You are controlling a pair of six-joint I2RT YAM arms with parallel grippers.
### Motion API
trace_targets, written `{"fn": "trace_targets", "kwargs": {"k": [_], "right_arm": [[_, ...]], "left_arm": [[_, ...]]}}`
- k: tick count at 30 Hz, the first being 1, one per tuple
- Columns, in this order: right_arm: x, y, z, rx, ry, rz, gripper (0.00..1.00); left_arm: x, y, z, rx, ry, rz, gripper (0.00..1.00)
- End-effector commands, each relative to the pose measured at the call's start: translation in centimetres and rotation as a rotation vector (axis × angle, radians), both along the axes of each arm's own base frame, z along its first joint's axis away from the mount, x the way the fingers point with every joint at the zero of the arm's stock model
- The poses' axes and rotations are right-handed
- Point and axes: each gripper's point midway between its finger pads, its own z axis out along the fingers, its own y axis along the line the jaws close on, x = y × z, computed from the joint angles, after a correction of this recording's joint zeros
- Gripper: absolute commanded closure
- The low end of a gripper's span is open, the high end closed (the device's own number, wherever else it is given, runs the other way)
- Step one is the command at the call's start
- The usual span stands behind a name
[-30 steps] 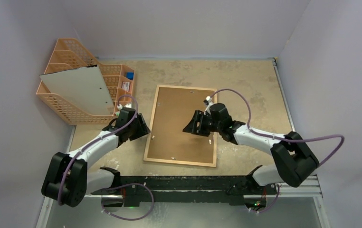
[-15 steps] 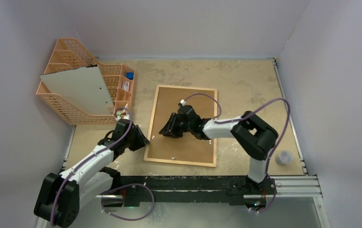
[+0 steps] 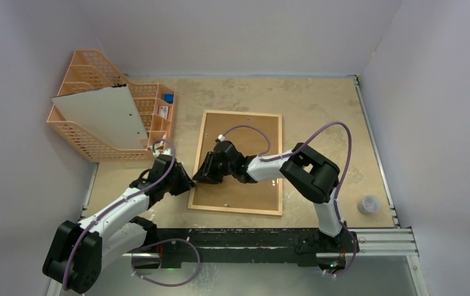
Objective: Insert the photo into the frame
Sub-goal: Install the photo frame at the center of the board.
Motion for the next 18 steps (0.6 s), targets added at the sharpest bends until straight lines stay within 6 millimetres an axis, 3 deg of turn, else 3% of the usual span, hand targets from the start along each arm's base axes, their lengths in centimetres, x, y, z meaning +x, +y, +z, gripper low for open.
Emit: {"fn": "trace_targets", "kwargs": {"k": [1, 12, 18], "right_arm": [[1.2, 0.2, -0.3, -0.034, -0.024, -0.048, 0.66], [1.9, -1.2, 1.6, -0.049, -0.096, -0.100, 0.65], [1.2, -1.6, 0.2, -0.076, -0.062, -0.091, 0.65]], "left_arm": [[-2.1, 1.1, -2.2, 0.057, 0.084, 0.018, 0.81], [-1.9, 1.3, -2.0, 0.067, 0.075, 0.030, 0.82], [-1.9, 1.5, -2.0, 0.075, 0.073, 0.038, 0.82]]}}
